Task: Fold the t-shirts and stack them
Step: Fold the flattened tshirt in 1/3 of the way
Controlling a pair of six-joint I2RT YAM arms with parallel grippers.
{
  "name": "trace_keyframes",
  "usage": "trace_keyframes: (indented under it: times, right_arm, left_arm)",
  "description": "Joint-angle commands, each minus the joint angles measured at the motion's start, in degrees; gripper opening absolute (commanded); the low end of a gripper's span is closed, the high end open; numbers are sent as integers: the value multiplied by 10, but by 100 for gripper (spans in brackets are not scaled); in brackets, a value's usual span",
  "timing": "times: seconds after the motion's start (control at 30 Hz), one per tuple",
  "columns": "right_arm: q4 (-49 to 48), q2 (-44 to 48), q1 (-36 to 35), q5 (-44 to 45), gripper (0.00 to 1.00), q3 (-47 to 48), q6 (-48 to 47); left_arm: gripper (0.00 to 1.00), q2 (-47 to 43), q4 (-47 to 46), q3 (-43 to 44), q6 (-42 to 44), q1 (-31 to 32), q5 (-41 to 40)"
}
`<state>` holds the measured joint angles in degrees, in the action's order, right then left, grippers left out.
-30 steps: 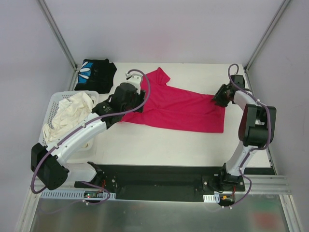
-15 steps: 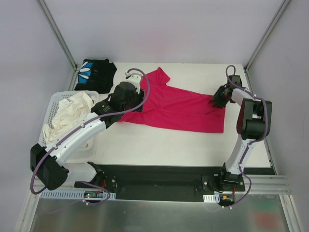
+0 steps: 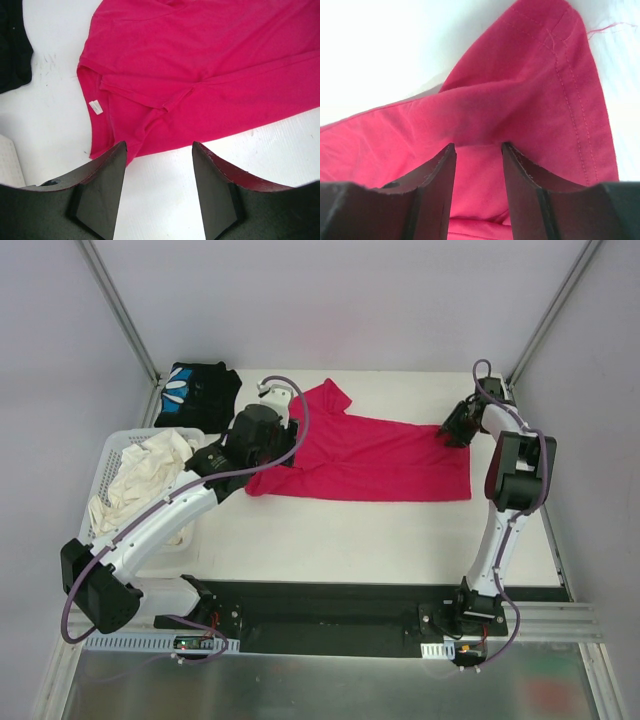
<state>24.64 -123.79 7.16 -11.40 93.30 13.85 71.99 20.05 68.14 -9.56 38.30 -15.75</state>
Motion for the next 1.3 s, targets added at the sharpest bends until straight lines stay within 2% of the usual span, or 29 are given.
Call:
trace_keyframes:
  times: [0.0,0.23,0.4,0.53,0.67,0.9,1.0,1.13,1.27]
  right_arm:
    - [83,-64,10,22,45,101,-28]
    - [170,-147,22,32,48,267,-45]
    - [182,-168,31,34,49,304,-46]
    - [150,-147,34,24,50,274,-49]
    - [102,-76,34,16,51,164,-61]
    - [104,61,46,36,53,59,-97]
    - [95,88,59,30,53,55,-90]
    - [101,80,61,7,54,79,-85]
    - [98,86,59,1,54,54,-77]
  left_arm:
    - [54,10,5,28,15,5,-22]
    - [54,18,5,38,13,5,-15]
    - [54,11,4,38,9,5,-16]
    - [54,9,4,30,3,5,-13]
    - [54,8,4,23,-3,5,-9]
    - [53,2,3,2,-23,5,12]
    - [53,-13,-1,-11,-29,5,23]
    - [53,-32,-1,-22,-35,5,31]
    - [54,-50,0,-28,-37,5,36]
